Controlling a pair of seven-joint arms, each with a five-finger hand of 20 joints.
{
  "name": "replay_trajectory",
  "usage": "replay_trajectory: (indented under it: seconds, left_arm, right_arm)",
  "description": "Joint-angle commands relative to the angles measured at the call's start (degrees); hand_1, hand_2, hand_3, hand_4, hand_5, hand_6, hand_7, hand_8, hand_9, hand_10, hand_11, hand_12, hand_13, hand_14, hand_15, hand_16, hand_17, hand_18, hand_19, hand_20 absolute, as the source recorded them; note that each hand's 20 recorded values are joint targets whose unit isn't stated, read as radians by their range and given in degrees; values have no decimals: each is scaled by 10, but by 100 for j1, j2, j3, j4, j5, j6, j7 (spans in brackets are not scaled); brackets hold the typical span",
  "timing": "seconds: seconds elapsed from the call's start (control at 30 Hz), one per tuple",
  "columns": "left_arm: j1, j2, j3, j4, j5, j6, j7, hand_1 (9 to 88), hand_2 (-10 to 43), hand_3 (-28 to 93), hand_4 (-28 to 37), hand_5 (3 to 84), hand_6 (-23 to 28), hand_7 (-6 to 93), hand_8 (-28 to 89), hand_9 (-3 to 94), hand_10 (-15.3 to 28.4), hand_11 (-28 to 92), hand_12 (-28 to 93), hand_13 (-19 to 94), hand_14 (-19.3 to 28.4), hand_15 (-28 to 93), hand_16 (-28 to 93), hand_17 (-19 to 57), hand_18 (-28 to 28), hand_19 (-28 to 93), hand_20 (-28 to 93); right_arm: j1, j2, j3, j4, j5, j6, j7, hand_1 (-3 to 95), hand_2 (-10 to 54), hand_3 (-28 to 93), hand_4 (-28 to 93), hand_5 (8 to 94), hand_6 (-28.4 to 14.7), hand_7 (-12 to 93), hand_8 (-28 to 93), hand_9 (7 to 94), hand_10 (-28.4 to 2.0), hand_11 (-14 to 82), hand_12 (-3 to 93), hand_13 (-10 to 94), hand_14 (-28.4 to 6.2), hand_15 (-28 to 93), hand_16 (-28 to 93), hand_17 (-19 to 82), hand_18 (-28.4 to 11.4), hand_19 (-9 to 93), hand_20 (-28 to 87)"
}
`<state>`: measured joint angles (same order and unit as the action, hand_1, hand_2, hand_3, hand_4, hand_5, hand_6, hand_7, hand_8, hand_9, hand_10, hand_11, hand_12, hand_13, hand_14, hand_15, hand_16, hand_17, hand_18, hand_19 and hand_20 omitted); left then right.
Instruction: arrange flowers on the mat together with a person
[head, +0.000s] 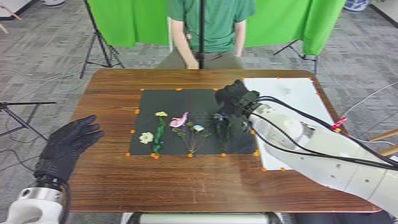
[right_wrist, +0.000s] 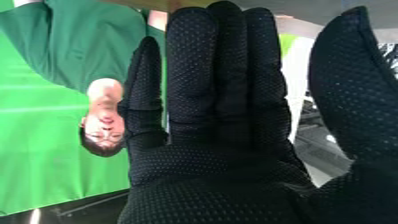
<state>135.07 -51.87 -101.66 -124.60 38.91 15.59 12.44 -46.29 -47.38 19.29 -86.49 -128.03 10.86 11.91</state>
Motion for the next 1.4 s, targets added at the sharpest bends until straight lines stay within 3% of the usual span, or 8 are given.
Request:
replay_trajectory:
  seconds: [0.03, 0.3, 0.43, 0.57, 0.7, 0.87, 1.2, 1.4]
  left_arm:
    - [60, -51, -1, 12, 14, -20, -43, 296, 77, 702, -216, 439, 57, 245, -95, 378, 161, 351, 174, 325, 181, 478, -2, -24, 237, 563, 80]
    - [50, -90, -32, 3, 36, -37, -81, 296, 77, 701, -215, 438, 57, 244, -95, 378, 160, 351, 174, 326, 181, 477, -2, -23, 237, 563, 79]
    - [68, -117, -44, -1, 20, -2, -55, 295, 76, 702, -214, 440, 58, 244, -95, 378, 160, 351, 174, 326, 181, 477, -2, -24, 237, 563, 79]
    - [144, -141, -80, -41, 29, -23, 4, 296, 75, 703, -214, 437, 57, 243, -94, 377, 160, 350, 174, 325, 179, 476, -3, -24, 237, 563, 79]
    - [173, -183, -106, -86, 174, -54, -41, 296, 74, 704, -214, 434, 57, 243, -93, 372, 159, 349, 174, 323, 179, 475, -2, -22, 239, 571, 83]
    - [240, -194, -57, -110, 105, 3, 170, 295, 72, 706, -213, 428, 55, 239, -94, 367, 159, 346, 174, 320, 180, 474, -2, -15, 240, 585, 90]
    - [44, -160, 44, -74, 99, -110, 139, 296, 68, 707, -215, 425, 54, 239, -93, 363, 159, 343, 174, 318, 179, 474, 0, -21, 239, 572, 85]
    - [68, -311, 143, -53, 82, -115, 64, 295, 69, 706, -216, 427, 54, 241, -93, 365, 159, 346, 175, 318, 179, 474, 0, -21, 239, 571, 86]
  right_arm:
    - [-434, 239, 733, -410, 277, -75, 6, 290, -77, 858, -283, 562, 30, 388, -175, 625, -91, 379, 274, 586, -67, 624, 251, 222, -166, 667, 420]
    - [-2625, 677, 3586, -1657, 1883, -318, -379, 232, 11, 862, -278, 486, -6, 337, -162, 511, -108, 318, 259, 477, -90, 526, 209, 177, -181, 598, 372]
    - [-4481, 375, 6037, -2228, 4716, -1301, -1241, 229, 41, 873, -257, 435, -21, 299, -148, 446, -121, 260, 250, 385, -98, 412, 195, 142, -192, 522, 312]
    - [-5808, -135, 7738, -2786, 5607, -2091, -889, 211, 75, 847, -240, 421, -39, 219, -124, 421, -149, 208, 244, 346, -120, 350, 223, 128, -199, 528, 287]
    - [-7104, -513, 8748, -3166, 6780, -1822, -1224, 188, 79, 839, -233, 404, -44, 183, -104, 407, -150, 173, 239, 334, -128, 316, 225, 117, -207, 523, 275]
    - [-8084, -1246, 9295, -3396, 7530, -2012, -1388, 162, 76, 826, -229, 415, -35, 121, -91, 416, -155, 105, 223, 332, -142, 247, 237, 113, -214, 489, 254]
    - [-8312, -1776, 9141, -3413, 7752, -1855, -1361, 145, 68, 831, -229, 427, -47, 143, -83, 427, -159, 121, 238, 349, -141, 238, 285, 107, -218, 493, 263]
    - [-8314, -1823, 9163, -3402, 7692, -1890, -1425, 146, 69, 838, -230, 440, -49, 154, -86, 443, -156, 139, 239, 361, -139, 262, 275, 111, -218, 503, 267]
